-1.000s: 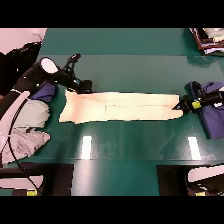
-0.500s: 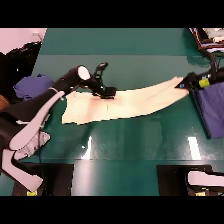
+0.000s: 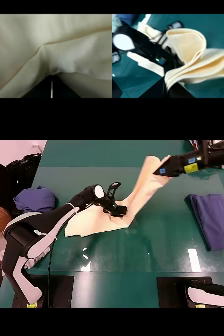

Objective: Fold the shirts.

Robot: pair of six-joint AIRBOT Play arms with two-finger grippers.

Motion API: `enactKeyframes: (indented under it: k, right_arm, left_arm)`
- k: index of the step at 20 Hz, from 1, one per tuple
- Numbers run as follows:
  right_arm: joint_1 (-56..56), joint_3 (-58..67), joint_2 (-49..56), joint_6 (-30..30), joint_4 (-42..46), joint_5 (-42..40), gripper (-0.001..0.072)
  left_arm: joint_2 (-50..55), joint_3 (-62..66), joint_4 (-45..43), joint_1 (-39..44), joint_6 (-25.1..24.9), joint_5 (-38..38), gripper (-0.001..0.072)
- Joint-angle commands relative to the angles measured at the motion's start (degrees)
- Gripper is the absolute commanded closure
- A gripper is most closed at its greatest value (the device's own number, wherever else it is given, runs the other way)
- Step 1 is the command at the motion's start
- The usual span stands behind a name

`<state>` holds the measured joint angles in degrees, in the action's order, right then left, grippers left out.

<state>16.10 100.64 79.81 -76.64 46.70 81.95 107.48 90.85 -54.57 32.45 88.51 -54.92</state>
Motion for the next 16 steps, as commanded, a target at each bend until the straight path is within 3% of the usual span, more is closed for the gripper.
enactKeyframes:
  k: [1, 7, 13, 14, 15, 16]
  right_arm:
    - [5.68, 1.79, 0.2, 0.59, -0.68, -4.24, 0.0695]
    - [15.82, 1.79, 5.25, 3.02, -2.12, -11.32, 0.0695]
    - [32.74, 1.84, 17.86, 16.15, -15.72, -27.06, 0.0685]
    - [35.26, 1.86, 20.2, 18.78, -16.79, -27.91, 0.0543]
    - [37.03, 1.86, 21.99, 20.02, -17.11, -28.55, 0.0294]
    - [38.03, 1.86, 23.41, 20.11, -17.03, -27.93, 0.0132]
  left_arm:
    - [-0.35, 0.17, -0.26, -1.01, 0.02, -1.6, 0.0684]
    - [-13.03, 0.15, -10.49, -13.51, 0.0, -7.13, 0.0684]
    - [-32.0, 0.17, -20.52, -32.35, -0.48, -11.43, 0.0683]
    - [-34.4, 0.15, -20.5, -34.99, -0.48, -11.67, 0.0683]
    - [-36.17, 0.15, -20.5, -37.03, -0.48, -11.78, 0.0683]
    - [-37.68, 0.15, -20.5, -38.69, -0.48, -11.78, 0.0683]
